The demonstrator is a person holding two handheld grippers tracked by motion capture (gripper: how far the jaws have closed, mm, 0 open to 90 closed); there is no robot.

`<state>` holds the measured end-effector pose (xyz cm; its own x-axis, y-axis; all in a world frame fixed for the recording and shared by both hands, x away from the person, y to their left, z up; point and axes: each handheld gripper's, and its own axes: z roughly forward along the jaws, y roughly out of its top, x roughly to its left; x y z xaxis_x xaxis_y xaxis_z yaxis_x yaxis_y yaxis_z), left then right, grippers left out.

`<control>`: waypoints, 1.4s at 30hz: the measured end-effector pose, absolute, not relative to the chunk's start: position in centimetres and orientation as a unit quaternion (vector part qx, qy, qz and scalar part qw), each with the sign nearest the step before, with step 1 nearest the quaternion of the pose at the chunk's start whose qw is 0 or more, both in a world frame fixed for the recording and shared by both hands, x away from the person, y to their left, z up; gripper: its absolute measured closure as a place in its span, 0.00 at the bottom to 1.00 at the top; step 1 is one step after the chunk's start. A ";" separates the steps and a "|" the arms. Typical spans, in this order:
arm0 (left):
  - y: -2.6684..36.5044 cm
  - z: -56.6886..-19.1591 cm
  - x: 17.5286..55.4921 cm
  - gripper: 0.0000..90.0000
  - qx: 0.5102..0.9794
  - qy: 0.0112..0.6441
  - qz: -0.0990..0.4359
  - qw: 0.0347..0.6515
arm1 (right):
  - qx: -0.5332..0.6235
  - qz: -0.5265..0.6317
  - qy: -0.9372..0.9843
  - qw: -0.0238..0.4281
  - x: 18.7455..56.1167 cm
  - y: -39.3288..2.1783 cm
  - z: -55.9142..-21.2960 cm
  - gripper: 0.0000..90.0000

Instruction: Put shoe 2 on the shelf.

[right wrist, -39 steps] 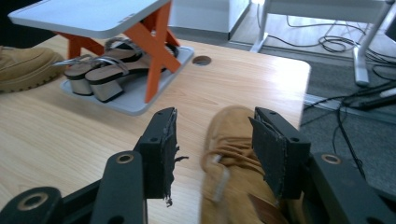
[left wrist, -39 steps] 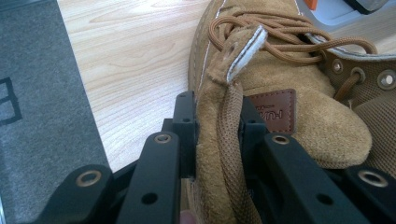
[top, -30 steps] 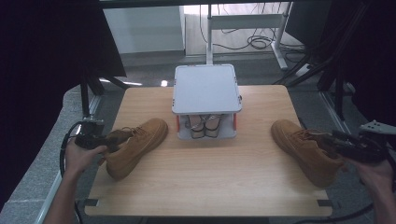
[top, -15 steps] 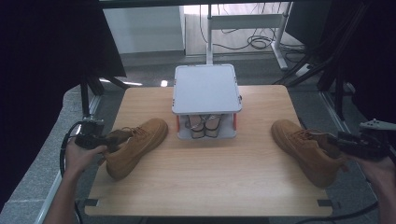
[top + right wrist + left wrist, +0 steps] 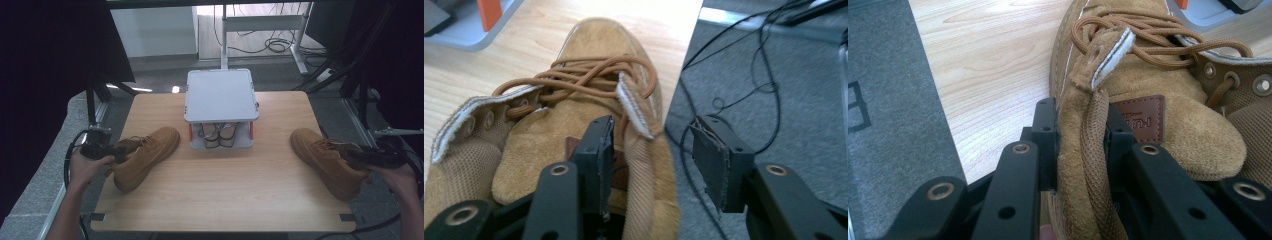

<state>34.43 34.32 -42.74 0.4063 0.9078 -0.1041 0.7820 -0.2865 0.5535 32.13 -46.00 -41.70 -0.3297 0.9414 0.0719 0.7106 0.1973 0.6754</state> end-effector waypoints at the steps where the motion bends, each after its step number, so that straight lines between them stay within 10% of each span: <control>1: 34.3 -42.7 34.4 0.83 0.794 0.532 0.117 0.271 | 0.548 0.315 0.754 0.179 32.3 -46.0 -41.7 0.62; 24: 33.7 -42.6 34.6 0.85 0.798 0.537 0.123 0.244 | 0.575 0.266 0.757 0.162 33.4 -44.8 -42.5 0.88; 42: 30.9 -39.1 32.3 0.87 0.784 0.509 0.202 0.291 | 0.544 0.282 0.745 0.264 31.4 -42.1 -40.3 0.92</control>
